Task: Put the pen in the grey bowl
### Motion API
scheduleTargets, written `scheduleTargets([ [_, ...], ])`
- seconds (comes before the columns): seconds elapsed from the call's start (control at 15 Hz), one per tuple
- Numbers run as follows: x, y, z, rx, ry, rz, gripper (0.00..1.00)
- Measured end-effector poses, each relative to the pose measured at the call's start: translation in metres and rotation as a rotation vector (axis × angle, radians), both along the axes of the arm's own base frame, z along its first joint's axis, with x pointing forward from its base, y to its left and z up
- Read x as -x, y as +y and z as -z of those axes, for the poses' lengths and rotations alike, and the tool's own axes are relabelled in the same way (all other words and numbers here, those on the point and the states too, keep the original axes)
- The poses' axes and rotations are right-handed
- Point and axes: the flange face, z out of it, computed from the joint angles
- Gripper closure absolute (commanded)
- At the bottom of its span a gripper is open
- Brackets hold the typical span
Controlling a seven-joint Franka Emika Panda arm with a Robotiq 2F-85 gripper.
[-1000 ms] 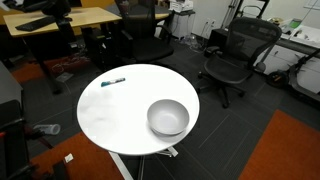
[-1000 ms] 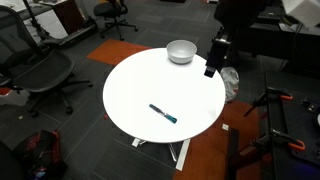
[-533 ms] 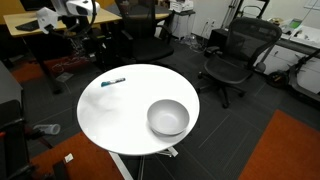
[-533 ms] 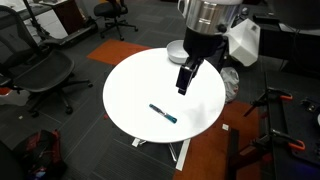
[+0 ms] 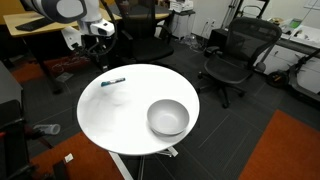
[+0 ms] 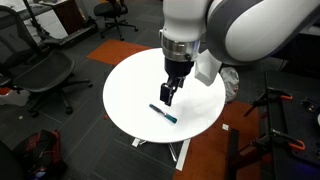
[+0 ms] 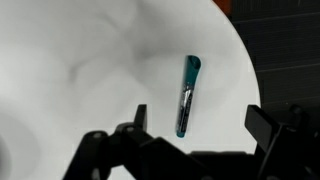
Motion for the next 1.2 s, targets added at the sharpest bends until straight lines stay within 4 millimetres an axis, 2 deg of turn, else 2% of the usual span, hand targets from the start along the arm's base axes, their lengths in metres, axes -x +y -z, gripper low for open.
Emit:
scheduleTargets([
  [0.6,-0.036,0.004,0.057,0.047,0.035,0.085,0.00],
  [1.2,-0.048,0.004,0.096,0.091,0.071,0.099,0.00],
])
